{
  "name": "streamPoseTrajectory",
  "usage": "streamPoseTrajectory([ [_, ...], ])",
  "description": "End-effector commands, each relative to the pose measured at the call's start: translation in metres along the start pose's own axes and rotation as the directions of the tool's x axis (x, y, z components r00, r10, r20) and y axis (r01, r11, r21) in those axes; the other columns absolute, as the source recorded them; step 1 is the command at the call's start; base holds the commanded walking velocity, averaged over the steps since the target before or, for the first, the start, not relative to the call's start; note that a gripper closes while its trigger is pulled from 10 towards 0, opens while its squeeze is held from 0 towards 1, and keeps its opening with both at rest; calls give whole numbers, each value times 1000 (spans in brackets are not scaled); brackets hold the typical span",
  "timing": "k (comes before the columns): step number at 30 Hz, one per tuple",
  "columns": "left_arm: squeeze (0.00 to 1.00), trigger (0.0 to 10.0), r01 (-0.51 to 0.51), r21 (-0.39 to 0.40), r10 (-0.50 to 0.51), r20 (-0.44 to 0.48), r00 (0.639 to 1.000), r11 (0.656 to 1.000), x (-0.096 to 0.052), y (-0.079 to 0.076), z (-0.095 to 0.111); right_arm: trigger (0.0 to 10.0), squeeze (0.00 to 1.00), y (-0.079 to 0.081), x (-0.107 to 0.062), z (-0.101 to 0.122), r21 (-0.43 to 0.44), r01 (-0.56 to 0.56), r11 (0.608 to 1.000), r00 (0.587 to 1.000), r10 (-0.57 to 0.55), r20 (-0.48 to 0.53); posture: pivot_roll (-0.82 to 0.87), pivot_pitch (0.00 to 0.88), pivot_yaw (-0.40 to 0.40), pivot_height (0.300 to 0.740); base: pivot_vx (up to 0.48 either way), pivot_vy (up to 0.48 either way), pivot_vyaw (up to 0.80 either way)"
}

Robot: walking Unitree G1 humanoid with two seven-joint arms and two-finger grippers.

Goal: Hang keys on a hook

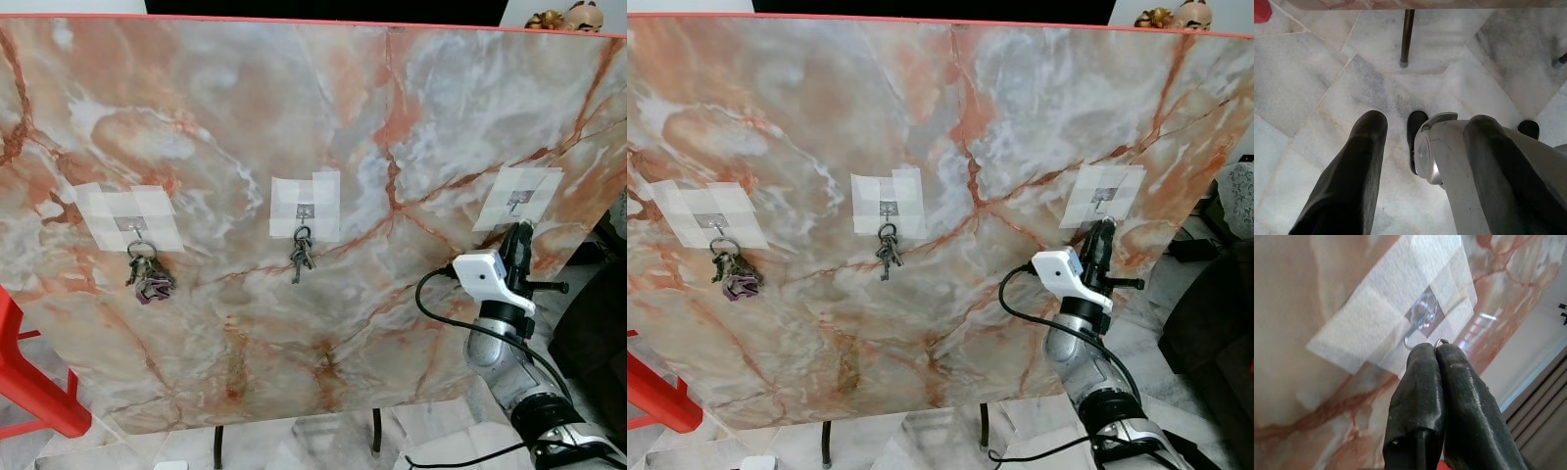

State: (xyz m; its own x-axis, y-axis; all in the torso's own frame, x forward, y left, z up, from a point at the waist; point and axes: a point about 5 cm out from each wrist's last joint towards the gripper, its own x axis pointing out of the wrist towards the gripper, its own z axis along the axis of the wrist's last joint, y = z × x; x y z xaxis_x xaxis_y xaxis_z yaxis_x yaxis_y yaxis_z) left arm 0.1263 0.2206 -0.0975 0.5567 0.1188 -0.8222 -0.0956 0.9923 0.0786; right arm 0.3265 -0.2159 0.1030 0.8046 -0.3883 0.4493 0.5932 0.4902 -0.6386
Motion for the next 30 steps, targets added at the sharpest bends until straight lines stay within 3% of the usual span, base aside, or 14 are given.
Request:
streamPoseTrajectory([
  [1, 0, 10000, 27, 16, -27, -34, 999, 1000, -1, -6, -7, 10000, 0, -4, 6, 3, 11, 16, 1000, 1000, -16, 14, 22, 0, -79, 740, 0, 0, 0],
  [30, 0, 10000, 26, 13, -26, -33, 999, 1000, -1, -6, -7, 10000, 0, -1, 9, 3, 39, -21, 999, 999, 22, -33, 21, 0, -78, 740, 0, 0, 0],
])
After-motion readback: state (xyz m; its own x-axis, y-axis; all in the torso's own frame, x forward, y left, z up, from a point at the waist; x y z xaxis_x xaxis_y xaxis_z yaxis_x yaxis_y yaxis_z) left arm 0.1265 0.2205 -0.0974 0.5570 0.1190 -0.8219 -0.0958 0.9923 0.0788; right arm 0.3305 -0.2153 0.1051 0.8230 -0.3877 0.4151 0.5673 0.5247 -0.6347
